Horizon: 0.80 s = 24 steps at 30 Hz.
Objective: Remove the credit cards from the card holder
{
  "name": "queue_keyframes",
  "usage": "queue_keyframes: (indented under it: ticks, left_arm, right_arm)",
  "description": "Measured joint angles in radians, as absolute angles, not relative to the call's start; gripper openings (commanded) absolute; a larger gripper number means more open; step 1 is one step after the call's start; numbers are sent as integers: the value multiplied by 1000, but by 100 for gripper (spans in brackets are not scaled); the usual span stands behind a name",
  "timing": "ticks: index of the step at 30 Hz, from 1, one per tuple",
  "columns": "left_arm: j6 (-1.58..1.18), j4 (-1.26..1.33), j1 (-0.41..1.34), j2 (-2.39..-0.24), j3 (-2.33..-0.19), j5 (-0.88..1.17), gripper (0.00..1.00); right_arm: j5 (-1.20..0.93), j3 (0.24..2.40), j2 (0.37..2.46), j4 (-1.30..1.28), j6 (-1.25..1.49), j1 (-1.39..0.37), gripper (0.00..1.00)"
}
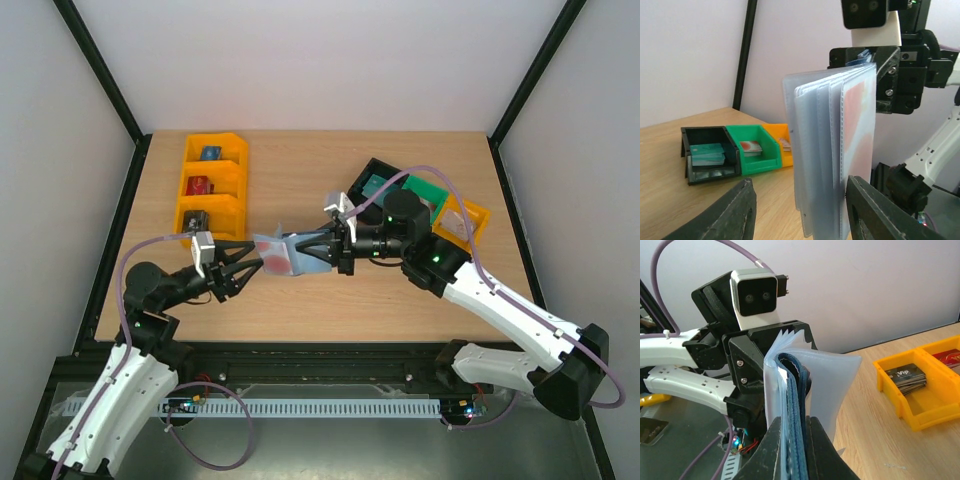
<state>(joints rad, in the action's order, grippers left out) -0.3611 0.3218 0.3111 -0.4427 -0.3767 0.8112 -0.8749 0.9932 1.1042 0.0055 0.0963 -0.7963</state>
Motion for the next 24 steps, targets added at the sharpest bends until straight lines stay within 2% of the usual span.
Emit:
queue_keyframes:
  ticks: [14, 19, 24]
  left_arm:
    - [-365, 326, 285, -453, -377, 887, 50]
    - [-362, 336, 273, -453, -377, 899, 61]
    - [-363, 371, 295, -461, -376, 926, 66]
  right_arm:
    - [-909, 993, 1097, -45, 65, -774, 2]
    - [-918, 993, 1086, -59, 60, -763, 2]
    - [-926, 993, 1087, -57, 70, -760, 2]
